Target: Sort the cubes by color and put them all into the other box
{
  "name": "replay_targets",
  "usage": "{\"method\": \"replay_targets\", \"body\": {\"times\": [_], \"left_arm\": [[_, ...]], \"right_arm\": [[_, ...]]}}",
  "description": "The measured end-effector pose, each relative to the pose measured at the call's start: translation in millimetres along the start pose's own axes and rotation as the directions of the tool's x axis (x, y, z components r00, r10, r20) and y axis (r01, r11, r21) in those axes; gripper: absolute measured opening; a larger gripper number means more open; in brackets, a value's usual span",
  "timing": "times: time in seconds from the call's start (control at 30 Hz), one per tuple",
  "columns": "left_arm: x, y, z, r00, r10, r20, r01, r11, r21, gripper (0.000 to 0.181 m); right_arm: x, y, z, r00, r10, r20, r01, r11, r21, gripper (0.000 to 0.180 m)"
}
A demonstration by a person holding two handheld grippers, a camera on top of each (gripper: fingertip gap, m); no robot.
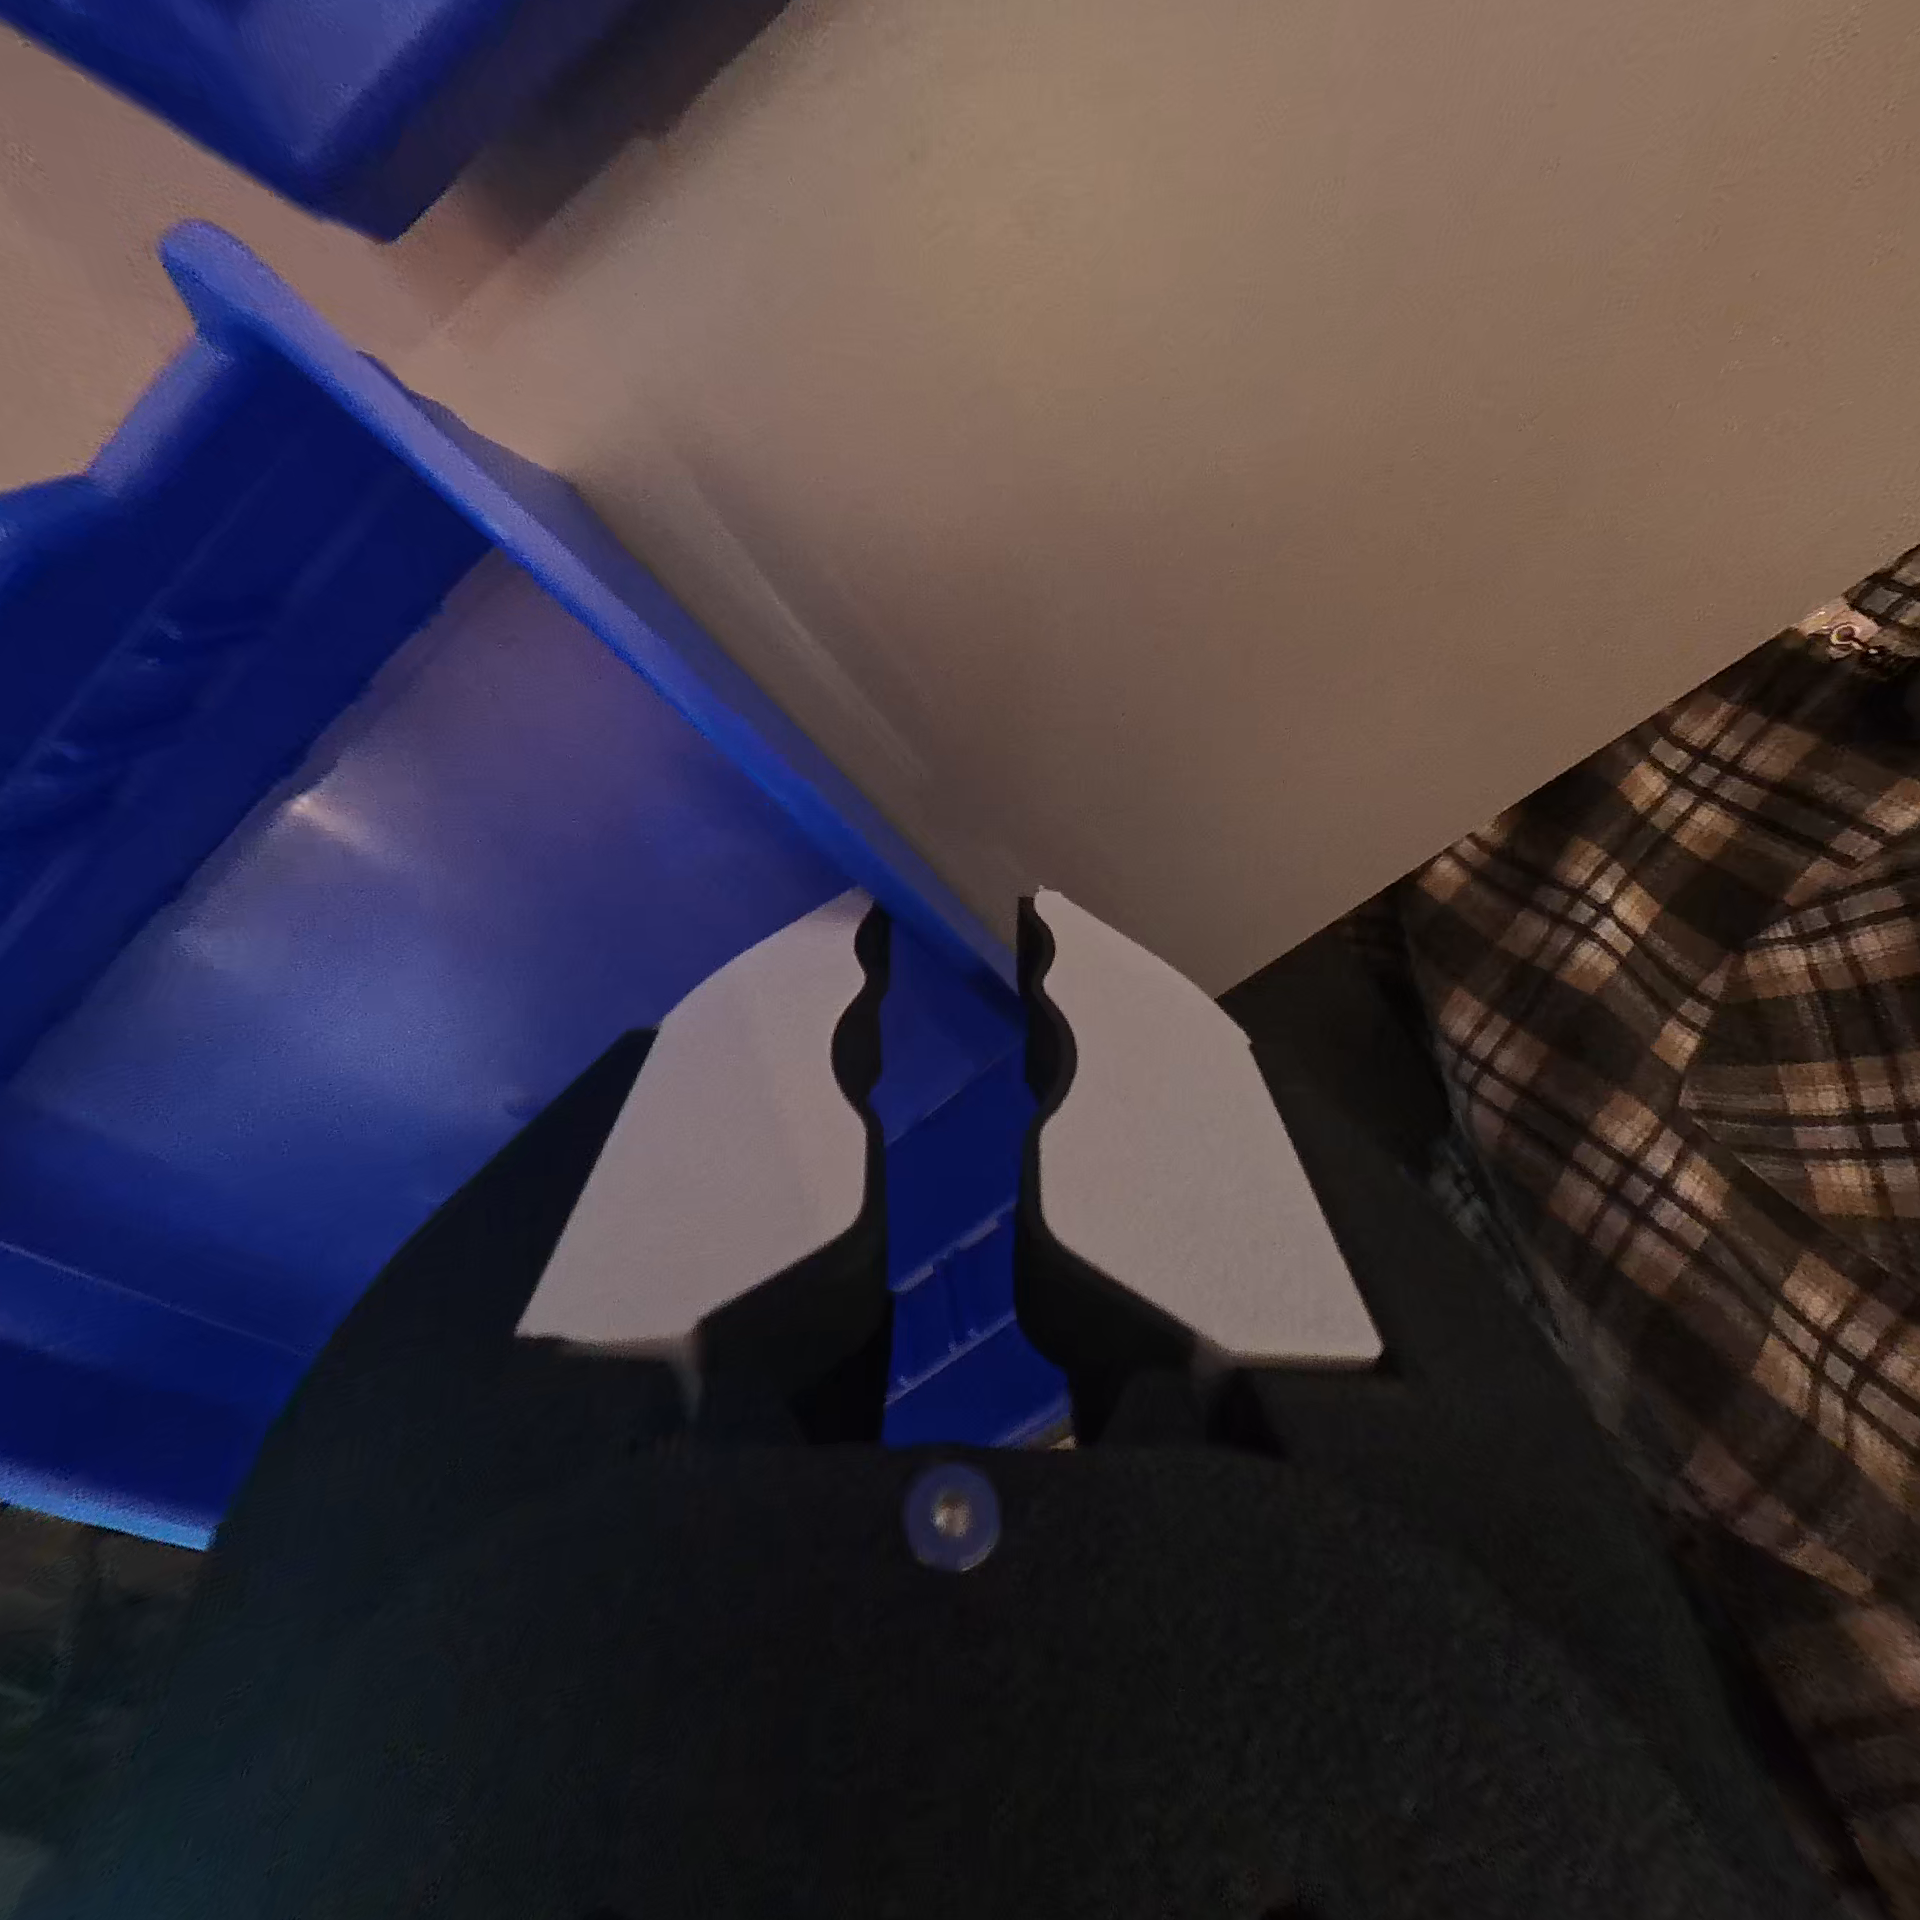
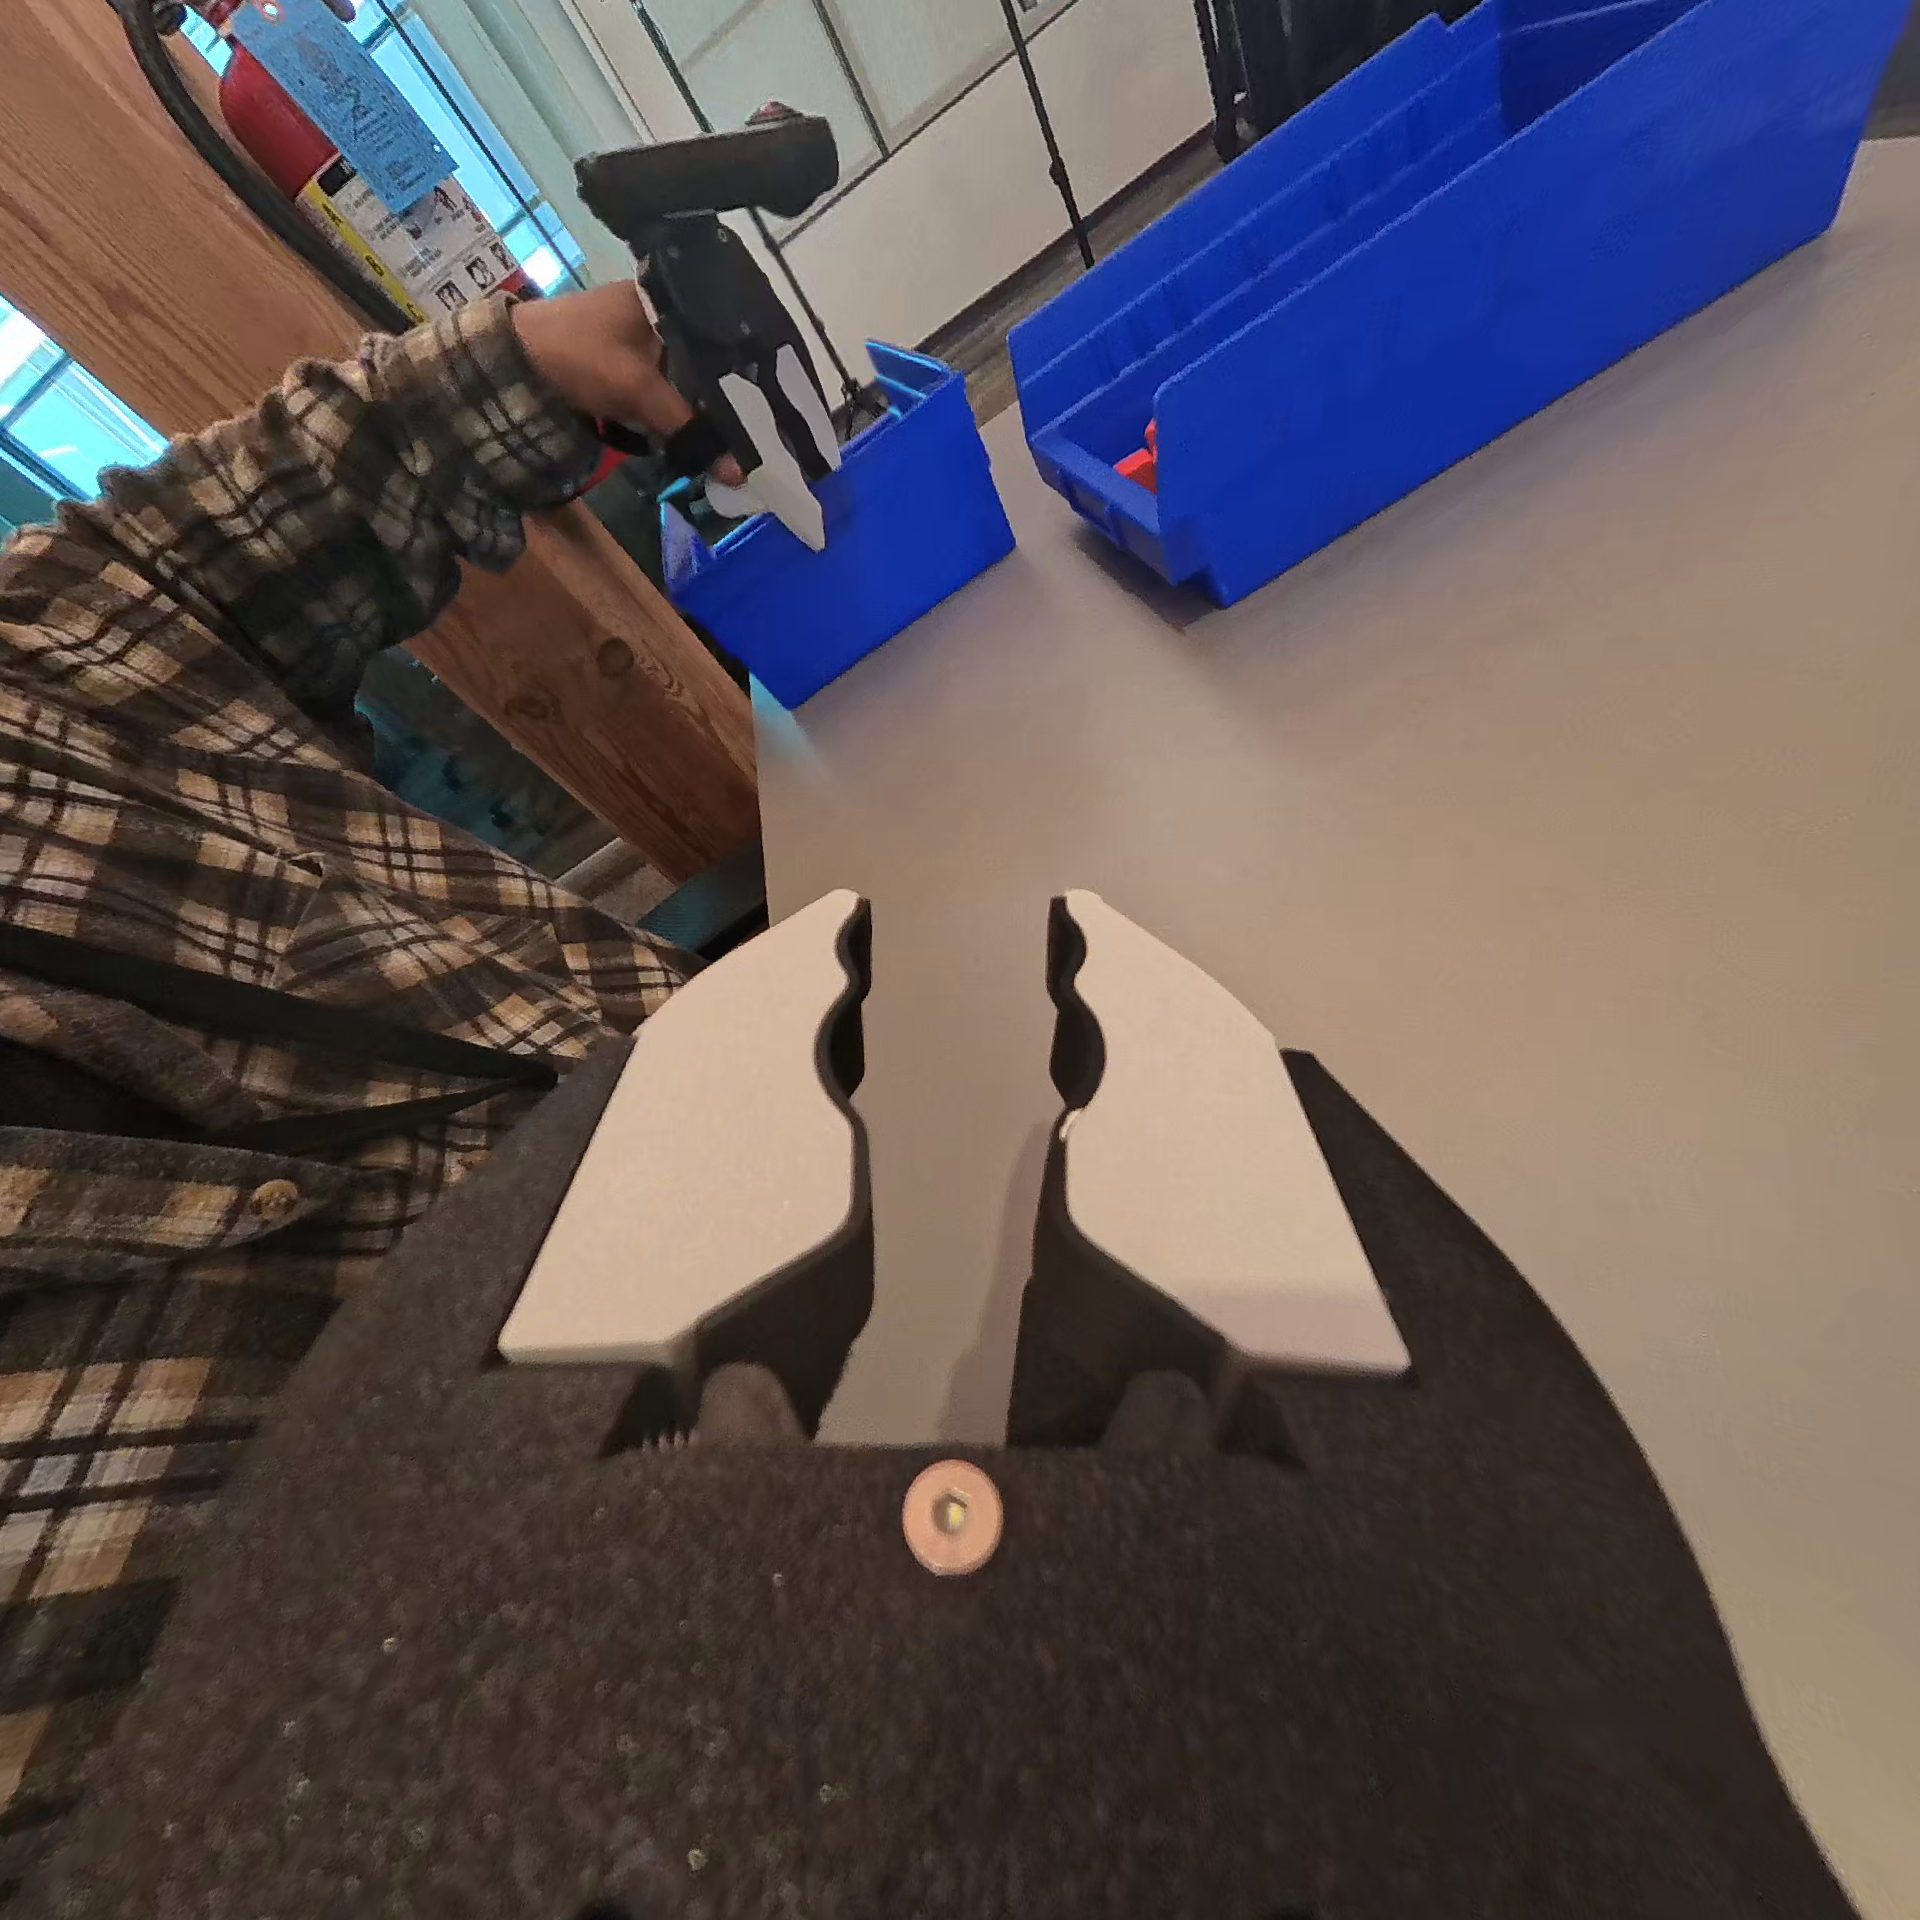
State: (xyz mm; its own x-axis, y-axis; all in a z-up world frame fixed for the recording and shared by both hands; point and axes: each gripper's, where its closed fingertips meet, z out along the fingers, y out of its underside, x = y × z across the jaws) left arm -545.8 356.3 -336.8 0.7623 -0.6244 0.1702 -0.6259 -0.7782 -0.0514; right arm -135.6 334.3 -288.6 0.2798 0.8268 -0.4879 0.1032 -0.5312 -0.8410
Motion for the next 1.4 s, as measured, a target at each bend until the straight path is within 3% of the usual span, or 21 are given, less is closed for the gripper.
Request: {"method": "replay_targets", "body": {"times": [0.43,0.87,1.0,1.1,1.23,1.4], "left_arm": [[83.0,-54.6,17.1,0.998,-0.003,-0.069,0.006,0.999,0.047,0.022],[242.1,-144.2,42.3,0.935,0.066,-0.348,-0.041,0.996,0.079,0.029],[301.3,-189.6,41.0,0.866,0.142,-0.480,-0.071,0.984,0.163,0.020],[339.3,-222.4,27.3,0.783,0.214,-0.584,-0.079,0.966,0.248,0.009],[353.0,-246.5,-9.2,0.716,0.316,-0.622,-0.055,0.914,0.402,0.020],[322.0,-236.4,-72.3,0.669,0.423,-0.611,0.052,0.793,0.607,0.036]], "right_arm": [[-6.3,-1.3,-4.4,1.000,-0.012,-0.009,0.012,1.000,-0.020,0.032],[-7.6,0.3,-29.8,0.999,-0.019,-0.028,0.019,1.000,0.007,0.032],[-4.7,-1.6,-42.4,0.998,-0.016,-0.059,0.017,1.000,0.018,0.033],[-1.6,-3.3,-54.1,0.995,-0.002,-0.103,0.004,1.000,0.027,0.034],[7.0,-0.8,-70.0,0.976,0.050,-0.211,-0.052,0.999,-0.003,0.037],[14.2,10.8,-63.3,0.923,0.198,-0.330,-0.257,0.955,-0.146,0.044]]}}
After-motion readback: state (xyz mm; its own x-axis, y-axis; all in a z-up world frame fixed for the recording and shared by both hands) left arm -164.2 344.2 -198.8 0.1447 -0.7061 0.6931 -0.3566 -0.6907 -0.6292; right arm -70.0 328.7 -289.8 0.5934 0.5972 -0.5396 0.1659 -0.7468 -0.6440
